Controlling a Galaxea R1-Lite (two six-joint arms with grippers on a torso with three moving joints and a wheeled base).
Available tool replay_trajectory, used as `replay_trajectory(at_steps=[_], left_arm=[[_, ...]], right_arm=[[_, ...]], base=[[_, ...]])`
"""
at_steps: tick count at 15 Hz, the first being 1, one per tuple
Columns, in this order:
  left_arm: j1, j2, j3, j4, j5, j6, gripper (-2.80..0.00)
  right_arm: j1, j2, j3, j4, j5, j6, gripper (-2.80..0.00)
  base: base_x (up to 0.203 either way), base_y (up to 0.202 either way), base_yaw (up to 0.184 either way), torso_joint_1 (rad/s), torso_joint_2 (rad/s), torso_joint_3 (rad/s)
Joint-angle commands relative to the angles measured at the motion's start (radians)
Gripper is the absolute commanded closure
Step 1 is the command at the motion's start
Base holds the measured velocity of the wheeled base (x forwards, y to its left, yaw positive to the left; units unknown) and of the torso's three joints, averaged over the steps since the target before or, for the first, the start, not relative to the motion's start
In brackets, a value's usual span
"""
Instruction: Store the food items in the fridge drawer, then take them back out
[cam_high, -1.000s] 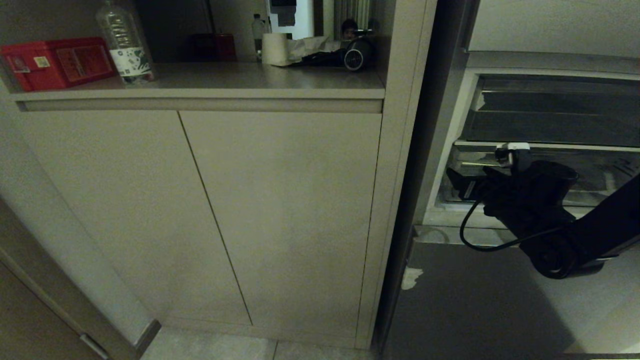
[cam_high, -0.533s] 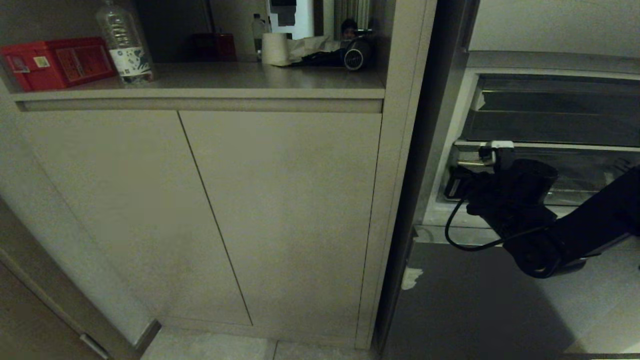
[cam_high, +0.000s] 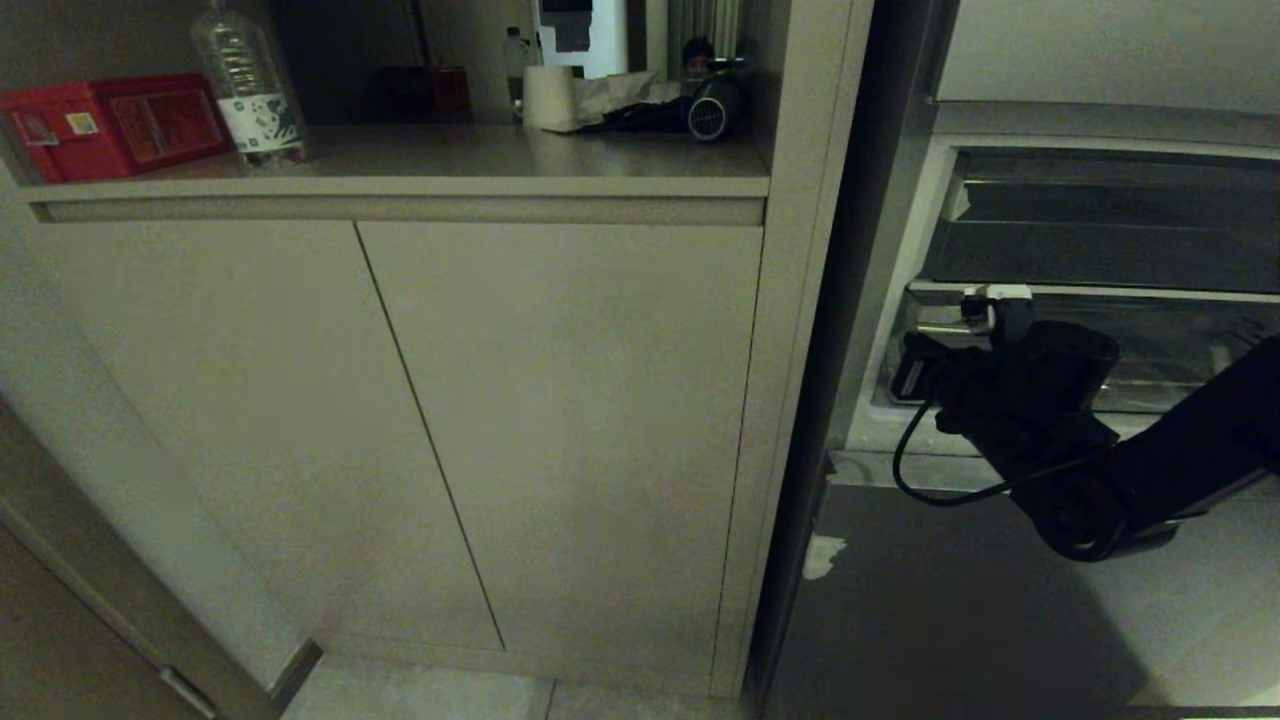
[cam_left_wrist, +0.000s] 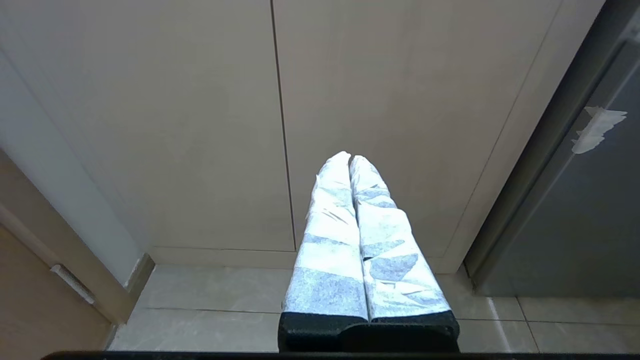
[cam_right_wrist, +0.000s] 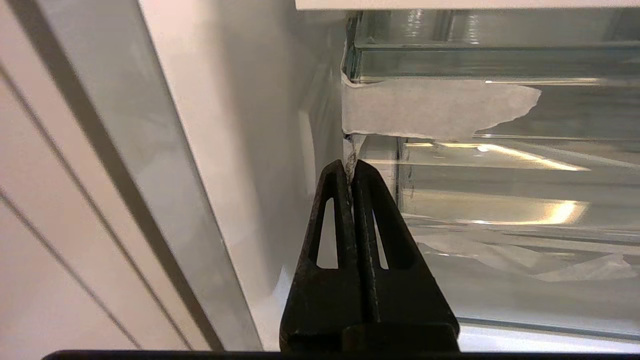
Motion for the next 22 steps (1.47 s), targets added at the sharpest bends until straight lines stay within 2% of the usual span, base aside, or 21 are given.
replay_trajectory(at_steps=[1,10,11,14,19,22], left_arm=[[0.000,0.001,0.000,0.000,0.000,-0.001,0.00],[0.000,0.001,0.000,0.000,0.000,-0.001,0.00],[0.000,0.001,0.000,0.000,0.000,0.000,0.00],[0.000,0.001,0.000,0.000,0.000,-0.001,0.00],[0.000,0.001,0.000,0.000,0.000,0.000,0.00],[0.000,0.001,0.000,0.000,0.000,-0.001,0.00]], right_arm=[[0.006,-0.049,0.051,-0.005,0.003,0.001,0.00],[0.025,-0.304,0.384,-0.009,0.003,0.006,0.00],[0.033,-0.325,0.410,-0.009,0.000,0.005,-2.80],[0.052,-0.390,0.498,-0.008,-0.022,0.009,-2.80],[0.065,-0.560,0.739,-0.006,-0.038,0.009,-2.80],[0.057,-0.711,0.745,0.023,-0.066,0.003,-2.80]], base=[[0.000,0.000,0.000,0.000,0.00,0.000],[0.000,0.000,0.000,0.000,0.00,0.000],[0.000,0.000,0.000,0.000,0.00,0.000],[0.000,0.000,0.000,0.000,0.00,0.000],[0.000,0.000,0.000,0.000,0.00,0.000],[0.000,0.000,0.000,0.000,0.00,0.000]])
